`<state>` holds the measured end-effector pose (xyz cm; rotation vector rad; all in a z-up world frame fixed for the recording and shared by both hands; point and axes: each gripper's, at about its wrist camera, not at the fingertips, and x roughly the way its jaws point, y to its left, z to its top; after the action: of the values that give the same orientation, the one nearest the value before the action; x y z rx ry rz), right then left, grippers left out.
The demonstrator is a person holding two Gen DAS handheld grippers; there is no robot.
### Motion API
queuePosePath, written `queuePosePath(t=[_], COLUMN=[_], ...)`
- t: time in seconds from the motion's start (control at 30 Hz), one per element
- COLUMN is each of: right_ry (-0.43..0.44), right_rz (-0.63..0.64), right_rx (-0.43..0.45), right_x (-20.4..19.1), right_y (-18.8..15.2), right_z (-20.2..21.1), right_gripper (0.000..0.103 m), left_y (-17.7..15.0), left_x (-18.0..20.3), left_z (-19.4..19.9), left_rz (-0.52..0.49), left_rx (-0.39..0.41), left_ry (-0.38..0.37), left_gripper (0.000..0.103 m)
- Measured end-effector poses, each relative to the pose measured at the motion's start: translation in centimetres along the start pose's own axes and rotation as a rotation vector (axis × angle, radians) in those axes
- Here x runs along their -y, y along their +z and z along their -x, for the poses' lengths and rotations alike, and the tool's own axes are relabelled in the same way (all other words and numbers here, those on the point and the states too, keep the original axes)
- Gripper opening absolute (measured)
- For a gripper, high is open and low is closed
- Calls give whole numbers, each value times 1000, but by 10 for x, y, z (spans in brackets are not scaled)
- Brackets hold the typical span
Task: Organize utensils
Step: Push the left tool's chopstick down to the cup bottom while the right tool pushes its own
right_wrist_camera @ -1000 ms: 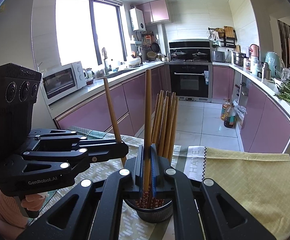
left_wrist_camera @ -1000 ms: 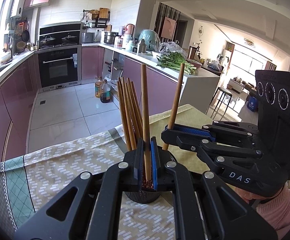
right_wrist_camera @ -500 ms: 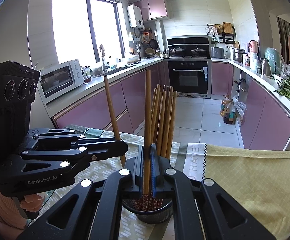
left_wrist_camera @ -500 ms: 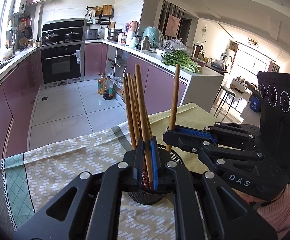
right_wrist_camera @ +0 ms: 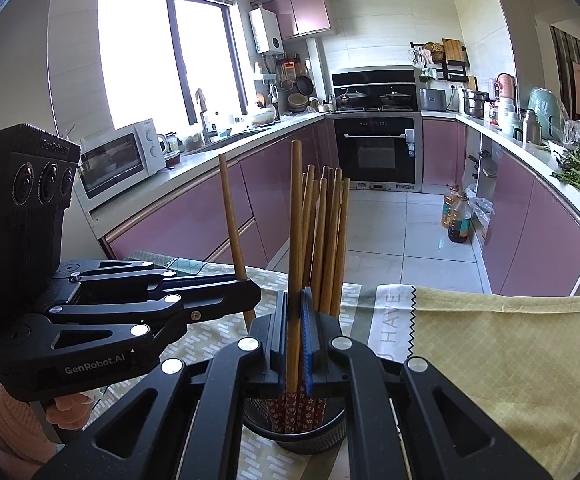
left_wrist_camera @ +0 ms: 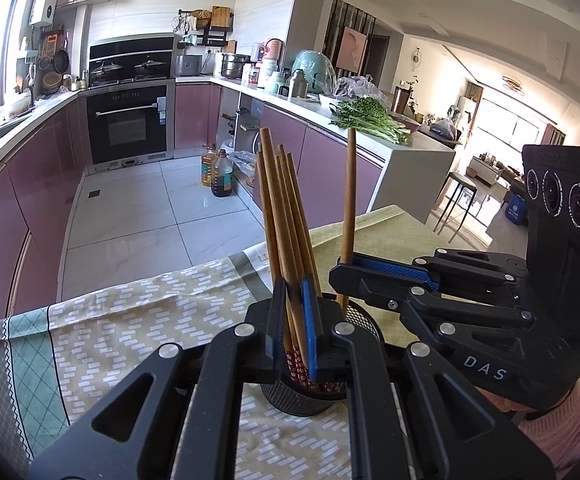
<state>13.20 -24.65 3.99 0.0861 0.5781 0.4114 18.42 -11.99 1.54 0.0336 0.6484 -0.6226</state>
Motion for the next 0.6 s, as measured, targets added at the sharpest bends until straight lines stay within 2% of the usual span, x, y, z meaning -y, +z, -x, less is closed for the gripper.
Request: queuePosePath(t=[0.6], right_ry=[-7], right_rz=[-22], right_rx=[-5], right_x=[0], right_y=[3], right_z=[-7], right_gripper=[6], left_y=[-1], left_x=[-8], left_z=[-13], left_rz=[28], left_rx=[-18], left_ry=[17], left_gripper=[10])
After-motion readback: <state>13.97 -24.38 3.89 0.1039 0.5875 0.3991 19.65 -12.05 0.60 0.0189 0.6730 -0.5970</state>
